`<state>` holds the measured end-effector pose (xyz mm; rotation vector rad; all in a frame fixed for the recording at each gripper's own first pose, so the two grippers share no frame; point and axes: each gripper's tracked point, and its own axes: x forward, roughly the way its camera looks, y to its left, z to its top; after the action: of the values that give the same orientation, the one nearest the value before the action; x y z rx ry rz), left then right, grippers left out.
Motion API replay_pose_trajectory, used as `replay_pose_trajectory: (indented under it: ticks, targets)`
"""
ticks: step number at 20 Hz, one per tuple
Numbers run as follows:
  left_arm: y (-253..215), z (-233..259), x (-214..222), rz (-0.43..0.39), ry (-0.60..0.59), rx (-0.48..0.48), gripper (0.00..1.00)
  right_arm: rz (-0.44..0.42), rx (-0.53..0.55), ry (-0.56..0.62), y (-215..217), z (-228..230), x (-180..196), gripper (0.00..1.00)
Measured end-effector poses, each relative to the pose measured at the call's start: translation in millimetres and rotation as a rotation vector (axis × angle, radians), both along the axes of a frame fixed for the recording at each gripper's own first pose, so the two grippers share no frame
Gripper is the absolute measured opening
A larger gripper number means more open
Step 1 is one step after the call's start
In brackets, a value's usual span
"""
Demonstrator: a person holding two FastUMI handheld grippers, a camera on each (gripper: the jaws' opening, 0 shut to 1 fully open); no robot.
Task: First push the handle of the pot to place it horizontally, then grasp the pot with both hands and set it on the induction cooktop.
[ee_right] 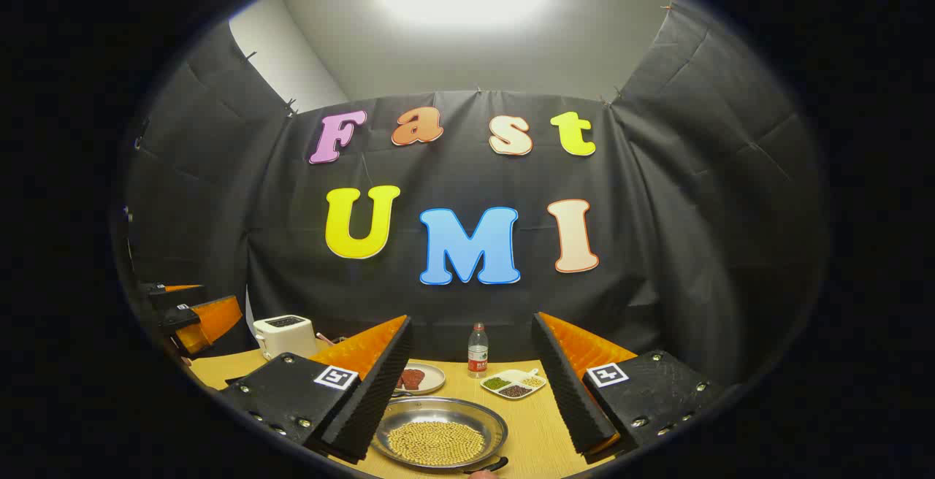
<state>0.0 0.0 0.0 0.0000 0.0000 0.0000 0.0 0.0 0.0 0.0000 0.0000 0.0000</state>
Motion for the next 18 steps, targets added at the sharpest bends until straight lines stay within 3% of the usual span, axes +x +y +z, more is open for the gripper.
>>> replay_pose_trajectory:
  ticks: [10, 18]
  targets:
    - [9.3, -3.0, 5.7, -0.008, -0.009, -0.014, 1.00, -0.085, -0.020, 0.009, -32.5, 0.8, -6.0, 0.98]
    - [15.8, -2.7, 6.5, -0.023, -0.014, -0.003, 1.00, -0.109, -0.025, 0.014, -35.2, 0.2, -6.2, 0.98]
